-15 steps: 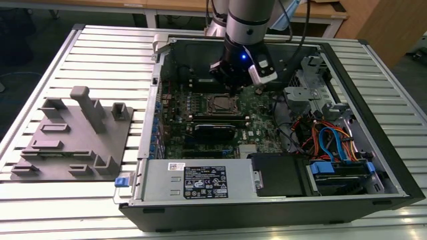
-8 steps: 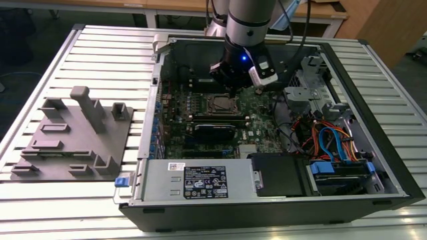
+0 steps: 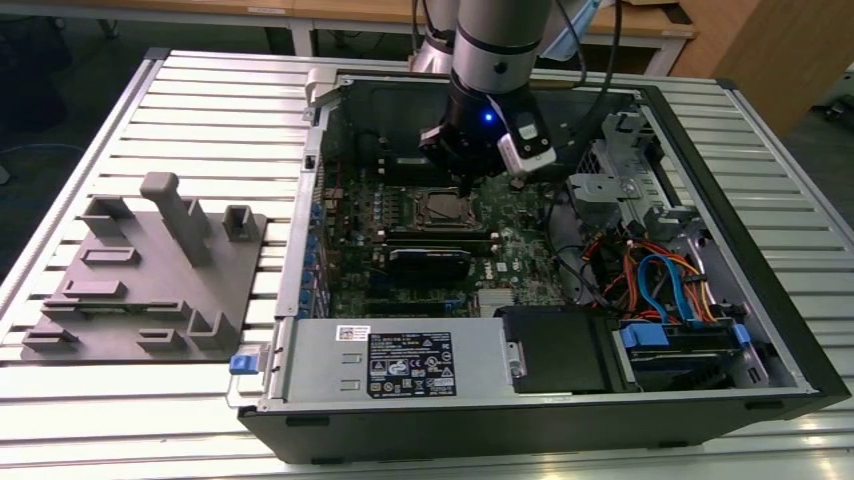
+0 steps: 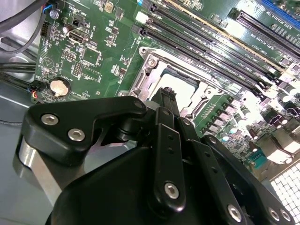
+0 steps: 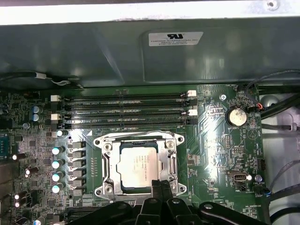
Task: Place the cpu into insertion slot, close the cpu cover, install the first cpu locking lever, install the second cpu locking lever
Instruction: 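Install the second cpu locking lever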
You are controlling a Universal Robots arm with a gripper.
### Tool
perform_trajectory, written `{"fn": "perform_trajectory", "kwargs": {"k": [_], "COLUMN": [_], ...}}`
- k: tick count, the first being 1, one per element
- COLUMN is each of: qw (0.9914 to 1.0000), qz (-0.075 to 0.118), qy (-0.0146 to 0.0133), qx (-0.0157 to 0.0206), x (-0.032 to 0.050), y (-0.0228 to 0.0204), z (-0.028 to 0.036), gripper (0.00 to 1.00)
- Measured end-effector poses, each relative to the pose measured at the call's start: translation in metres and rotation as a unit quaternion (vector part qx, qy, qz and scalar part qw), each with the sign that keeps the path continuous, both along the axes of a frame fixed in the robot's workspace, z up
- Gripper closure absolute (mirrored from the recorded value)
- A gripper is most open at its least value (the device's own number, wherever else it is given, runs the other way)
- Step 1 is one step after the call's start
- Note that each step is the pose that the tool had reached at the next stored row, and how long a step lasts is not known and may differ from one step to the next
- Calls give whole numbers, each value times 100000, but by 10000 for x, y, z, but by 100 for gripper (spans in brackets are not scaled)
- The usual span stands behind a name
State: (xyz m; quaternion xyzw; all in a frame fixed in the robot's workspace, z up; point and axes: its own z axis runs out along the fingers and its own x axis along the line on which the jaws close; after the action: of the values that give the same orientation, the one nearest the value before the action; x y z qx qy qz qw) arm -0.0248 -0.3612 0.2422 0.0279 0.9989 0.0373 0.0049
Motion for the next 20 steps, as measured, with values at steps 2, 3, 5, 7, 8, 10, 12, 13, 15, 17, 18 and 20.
{"fn": "perform_trajectory", "kwargs": {"k": [2, 3, 5, 7, 8, 10, 12, 13, 15, 17, 18, 20], "qw": [100000, 100000, 100000, 100000, 100000, 100000, 100000, 100000, 100000, 99999, 99998, 99997], "qz": [-6, -3, -3, -3, -1, -2, -2, -3, 8, 0, 0, 2], "qy": [0, 0, 1, 1, 1, 2, 0, 0, 123, 500, 580, 679], "qx": [1, 1, -2, -3, -2, -1, -2, 0, 0, 6, 32, 293], "x": [0, 0, 0, 0, 0, 0, 0, 0, 1, 0, 0, 0], "y": [-1, -3, -5, -5, -5, -5, -6, -6, -6, -6, -8, -27], "z": [0, 0, 0, 0, 0, 0, 0, 0, 0, 1, 1, 1], "gripper": [90, 90, 90, 90, 90, 90, 90, 90, 90, 90, 90, 90]}}
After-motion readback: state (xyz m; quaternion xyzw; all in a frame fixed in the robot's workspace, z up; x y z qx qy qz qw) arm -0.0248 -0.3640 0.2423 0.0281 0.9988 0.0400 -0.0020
